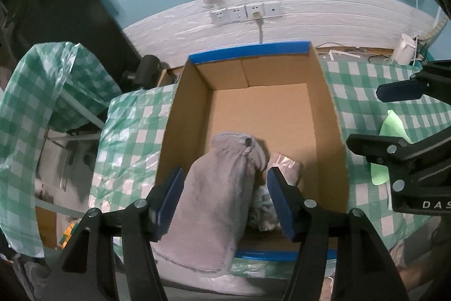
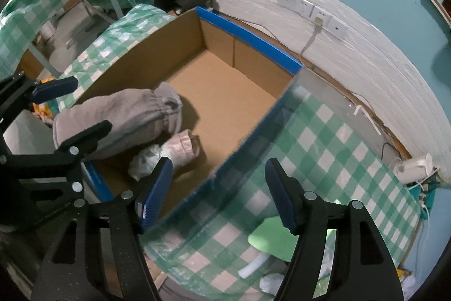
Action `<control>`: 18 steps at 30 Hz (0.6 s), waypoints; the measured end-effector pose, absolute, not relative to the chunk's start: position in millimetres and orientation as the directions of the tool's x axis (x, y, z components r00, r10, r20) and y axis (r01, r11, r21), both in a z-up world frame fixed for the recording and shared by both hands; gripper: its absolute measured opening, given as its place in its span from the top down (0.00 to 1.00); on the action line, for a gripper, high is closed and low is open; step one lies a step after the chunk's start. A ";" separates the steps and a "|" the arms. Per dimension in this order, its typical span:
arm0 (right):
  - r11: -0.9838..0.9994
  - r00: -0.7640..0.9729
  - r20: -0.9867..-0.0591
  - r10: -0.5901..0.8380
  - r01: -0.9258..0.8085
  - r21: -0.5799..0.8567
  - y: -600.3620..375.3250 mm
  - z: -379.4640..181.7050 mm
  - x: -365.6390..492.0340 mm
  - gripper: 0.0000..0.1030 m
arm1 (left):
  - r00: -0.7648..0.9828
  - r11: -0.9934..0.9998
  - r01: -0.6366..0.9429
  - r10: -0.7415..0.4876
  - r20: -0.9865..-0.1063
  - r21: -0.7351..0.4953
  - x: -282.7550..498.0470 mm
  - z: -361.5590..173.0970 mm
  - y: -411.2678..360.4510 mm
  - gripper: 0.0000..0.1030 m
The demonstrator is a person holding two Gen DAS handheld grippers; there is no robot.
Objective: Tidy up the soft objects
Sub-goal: 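Open both grippers to drop the grey sock and foil bundle into the box, then move both grippers back over the table toward the green foam sheet and grey sock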
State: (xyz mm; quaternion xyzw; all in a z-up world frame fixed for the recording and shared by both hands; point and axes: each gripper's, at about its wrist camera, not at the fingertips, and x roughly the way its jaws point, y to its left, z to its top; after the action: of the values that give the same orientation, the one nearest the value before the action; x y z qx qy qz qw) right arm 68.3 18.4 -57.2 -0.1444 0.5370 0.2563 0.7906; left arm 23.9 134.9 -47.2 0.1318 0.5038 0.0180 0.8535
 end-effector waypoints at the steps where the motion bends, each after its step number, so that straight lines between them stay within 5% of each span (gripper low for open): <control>1: 0.831 0.294 -0.923 0.249 -0.555 0.048 13.4 -57.3 67.8 0.32 | 0.493 0.964 0.107 0.161 -0.855 0.243 24.0 -46.7 131.9 0.39; 18: 0.890 0.334 -0.917 0.216 -0.454 0.044 -67.4 -51.0 63.1 0.28 | 0.526 0.941 0.246 0.071 -0.848 0.231 21.2 -38.7 67.5 0.32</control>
State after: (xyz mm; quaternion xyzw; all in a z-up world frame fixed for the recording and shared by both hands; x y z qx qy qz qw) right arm 63.1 -67.4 -51.0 -0.1107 0.5385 0.2071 0.8093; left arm 21.2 67.5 -38.7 0.1634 0.4844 -0.0512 0.8579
